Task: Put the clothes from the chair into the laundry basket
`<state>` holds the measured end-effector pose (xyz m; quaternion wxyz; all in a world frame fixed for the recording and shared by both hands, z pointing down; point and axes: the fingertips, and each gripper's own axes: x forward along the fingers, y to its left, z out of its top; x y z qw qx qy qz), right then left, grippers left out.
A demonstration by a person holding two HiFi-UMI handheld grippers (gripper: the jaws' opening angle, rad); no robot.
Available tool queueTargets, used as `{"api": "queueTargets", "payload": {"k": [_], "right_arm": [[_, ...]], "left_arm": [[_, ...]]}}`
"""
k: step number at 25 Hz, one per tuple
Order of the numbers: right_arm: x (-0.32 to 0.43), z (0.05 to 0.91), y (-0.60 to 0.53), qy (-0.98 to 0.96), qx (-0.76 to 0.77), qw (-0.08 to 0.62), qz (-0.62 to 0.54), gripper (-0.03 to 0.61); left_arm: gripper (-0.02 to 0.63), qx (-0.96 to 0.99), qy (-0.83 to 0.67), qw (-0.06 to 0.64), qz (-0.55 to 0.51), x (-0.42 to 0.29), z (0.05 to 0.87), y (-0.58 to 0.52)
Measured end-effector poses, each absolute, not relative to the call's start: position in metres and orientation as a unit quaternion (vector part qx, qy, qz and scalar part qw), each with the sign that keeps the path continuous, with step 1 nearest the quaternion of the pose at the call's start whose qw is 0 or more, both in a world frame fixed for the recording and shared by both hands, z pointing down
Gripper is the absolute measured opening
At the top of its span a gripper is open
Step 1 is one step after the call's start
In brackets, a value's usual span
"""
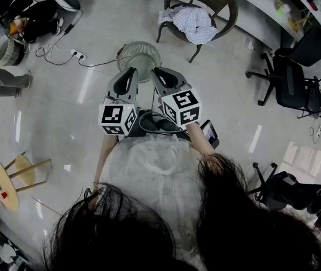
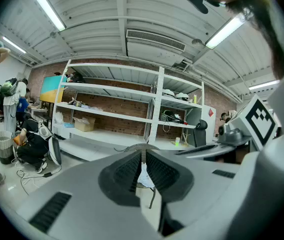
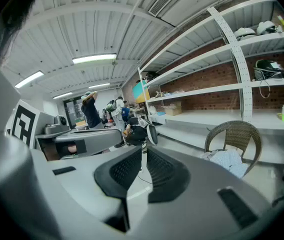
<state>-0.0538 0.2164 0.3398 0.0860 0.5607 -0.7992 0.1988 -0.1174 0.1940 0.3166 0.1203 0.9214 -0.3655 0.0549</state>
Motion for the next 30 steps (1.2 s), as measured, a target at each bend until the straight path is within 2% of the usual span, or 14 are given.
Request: {"api": "queueTargets", "payload": {"k": [20,30], "right_arm": [[-0.090,0.353,0.204,-0.752,0.624,0.081,0.197,0.048],[-0.068,0.359,0.191,-0.738,0.640,0.087,0.195,0.048]], "left_arm": [[0.040,0.946,-0.292,0.127,0.065,-0.155,0.332,0.170],[0.040,0.950,-0.276,0.133,0.057,-0.138,0.337,0.152]]}}
